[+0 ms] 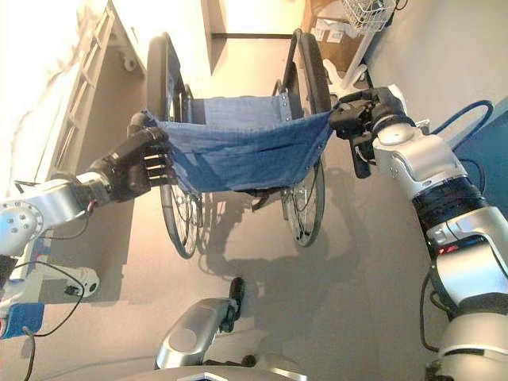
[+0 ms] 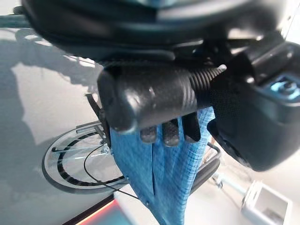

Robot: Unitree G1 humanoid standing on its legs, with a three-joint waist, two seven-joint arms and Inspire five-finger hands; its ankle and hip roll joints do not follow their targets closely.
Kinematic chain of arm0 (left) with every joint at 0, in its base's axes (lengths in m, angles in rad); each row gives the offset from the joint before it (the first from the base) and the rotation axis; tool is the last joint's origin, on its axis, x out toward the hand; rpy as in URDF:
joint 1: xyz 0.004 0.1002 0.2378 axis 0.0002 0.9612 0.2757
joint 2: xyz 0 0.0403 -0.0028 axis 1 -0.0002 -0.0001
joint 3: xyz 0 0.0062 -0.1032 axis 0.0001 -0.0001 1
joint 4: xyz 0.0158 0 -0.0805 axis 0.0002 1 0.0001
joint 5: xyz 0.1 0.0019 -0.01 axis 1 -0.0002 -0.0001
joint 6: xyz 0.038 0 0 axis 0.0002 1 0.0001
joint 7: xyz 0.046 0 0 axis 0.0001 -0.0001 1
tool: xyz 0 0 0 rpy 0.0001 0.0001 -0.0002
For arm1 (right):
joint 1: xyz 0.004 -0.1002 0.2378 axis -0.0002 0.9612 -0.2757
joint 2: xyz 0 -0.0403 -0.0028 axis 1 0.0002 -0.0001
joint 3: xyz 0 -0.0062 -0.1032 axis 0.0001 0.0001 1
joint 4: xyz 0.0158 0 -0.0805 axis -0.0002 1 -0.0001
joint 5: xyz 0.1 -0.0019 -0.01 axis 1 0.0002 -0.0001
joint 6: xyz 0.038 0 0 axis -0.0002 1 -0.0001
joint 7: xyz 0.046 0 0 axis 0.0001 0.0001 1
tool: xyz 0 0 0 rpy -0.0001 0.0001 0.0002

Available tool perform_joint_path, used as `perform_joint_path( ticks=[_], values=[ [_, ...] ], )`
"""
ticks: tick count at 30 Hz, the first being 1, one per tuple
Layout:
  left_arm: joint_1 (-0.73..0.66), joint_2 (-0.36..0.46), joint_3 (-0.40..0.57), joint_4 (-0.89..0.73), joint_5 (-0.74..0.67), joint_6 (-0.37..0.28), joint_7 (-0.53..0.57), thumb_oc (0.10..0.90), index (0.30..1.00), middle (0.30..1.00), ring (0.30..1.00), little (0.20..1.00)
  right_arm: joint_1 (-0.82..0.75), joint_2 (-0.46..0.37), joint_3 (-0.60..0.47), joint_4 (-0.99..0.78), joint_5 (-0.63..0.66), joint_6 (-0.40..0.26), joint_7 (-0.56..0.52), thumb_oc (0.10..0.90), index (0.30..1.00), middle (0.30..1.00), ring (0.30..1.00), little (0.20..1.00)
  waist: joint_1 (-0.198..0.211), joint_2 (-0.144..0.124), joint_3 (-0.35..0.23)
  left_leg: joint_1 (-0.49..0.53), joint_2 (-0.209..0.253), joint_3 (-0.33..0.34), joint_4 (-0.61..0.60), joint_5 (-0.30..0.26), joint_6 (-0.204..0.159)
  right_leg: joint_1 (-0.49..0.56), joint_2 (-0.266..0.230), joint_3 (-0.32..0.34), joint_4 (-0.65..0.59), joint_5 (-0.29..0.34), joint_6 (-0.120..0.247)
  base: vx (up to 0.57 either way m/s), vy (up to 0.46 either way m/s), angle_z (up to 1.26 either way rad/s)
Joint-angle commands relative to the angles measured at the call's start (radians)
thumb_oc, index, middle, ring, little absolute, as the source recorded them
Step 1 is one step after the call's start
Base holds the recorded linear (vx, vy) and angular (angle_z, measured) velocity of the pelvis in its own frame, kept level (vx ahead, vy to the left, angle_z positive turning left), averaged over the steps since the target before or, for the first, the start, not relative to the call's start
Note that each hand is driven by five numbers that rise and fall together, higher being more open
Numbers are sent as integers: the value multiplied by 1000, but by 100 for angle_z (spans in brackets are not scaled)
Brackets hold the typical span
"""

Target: Push the wheelchair next to the bed

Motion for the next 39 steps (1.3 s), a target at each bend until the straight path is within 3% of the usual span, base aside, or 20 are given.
perform_joint_path(
  ticks=[1,4,5,7,9,10,12,15,18,20,26,34,37,39],
  values=[
    [28,49,98,-77,-38,-55,-57,400,300,300,300,300,-65,99,-20,-96,61,-142,101,400,300,300,300,300,24,-43,-188,-34,-65,22,-46,12,-76,-105,136,6,60,475,45,238,20,36],
    [22,94,76,-104,-105,-63,-47,400,300,300,300,300,-81,64,-2,-111,69,-124,117,400,300,300,300,300,8,-41,-210,-30,-65,-13,-33,21,-101,-103,99,41,-66,424,18,236,-28,26],
    [12,116,53,-126,-150,-89,-24,400,300,300,300,300,-92,37,18,-116,78,-134,126,400,300,300,300,300,1,-30,-218,-43,-60,-37,-7,26,-126,-88,56,21,-229,315,-36,179,-69,22],
    [-5,120,32,-133,-178,-111,-5,400,300,300,300,300,-102,22,29,-108,77,-150,136,400,300,300,300,300,-8,-20,-211,-61,-57,-60,30,28,-147,-79,21,6,-327,279,-63,151,-80,20],
    [-58,102,-17,-130,-210,-149,23,400,300,300,300,300,-144,-3,49,-82,64,-171,169,400,300,300,300,300,-27,8,-166,-107,-44,-121,119,66,-187,-112,-51,18,-421,332,-68,132,-106,30],
    [-65,100,-22,-128,-213,-151,26,400,300,300,300,300,-149,-5,51,-79,63,-173,172,400,300,300,300,300,-30,10,-162,-109,-44,-128,126,64,-189,-114,-56,17,-426,339,-67,138,-178,66],
    [-143,89,-76,-99,-212,-171,16,400,300,300,300,300,-214,-11,83,-63,75,-175,165,400,300,300,300,300,-63,20,-124,-76,-39,-194,154,-10,-197,-193,-165,58,-473,455,2,111,-302,75],
    [-223,84,-125,-67,-219,-181,22,400,300,300,300,300,-255,16,79,-85,70,-144,133,400,300,300,300,300,-106,24,-82,-15,-17,-244,154,-102,-192,-284,-225,137,-444,531,56,116,-323,69],
    [-271,87,-154,-51,-228,-175,32,400,300,300,300,300,-266,30,69,-97,87,-126,114,400,300,300,300,300,-107,13,-76,24,22,-277,149,-126,-195,-278,-215,123,-436,509,60,206,-399,41],
    [-260,87,-146,-52,-223,-167,29,400,300,300,300,300,-262,30,67,-108,97,-115,112,400,300,300,300,300,-101,5,-82,40,46,-293,137,-112,-206,-263,-201,109,-430,497,56,207,-353,40],
    [-71,93,-29,-150,-190,-180,40,400,300,300,300,300,-225,26,66,-189,124,-77,70,400,300,300,300,300,-72,-18,-112,82,129,-332,85,-44,-232,-210,-134,49,-425,426,-3,170,-247,52],
    [49,29,55,-182,-147,-168,74,400,300,300,300,300,-183,66,67,-221,111,-47,38,400,300,300,300,300,-63,-32,-112,63,187,-281,190,36,-236,-156,-66,-10,-382,368,-68,157,-183,28],
    [62,4,59,-175,-122,-150,57,400,300,300,300,300,-170,87,68,-209,104,-43,30,400,300,300,300,300,-64,-46,-103,32,229,-198,321,57,-240,-122,-44,-57,-372,357,-95,191,-229,18],
    [62,-13,50,-176,-113,-143,48,400,300,300,300,300,-155,102,66,-208,92,-36,23,400,300,300,300,300,-64,-46,-104,24,237,-163,340,68,-244,-100,-30,-75,-374,350,-102,185,-137,25]
  ],
)
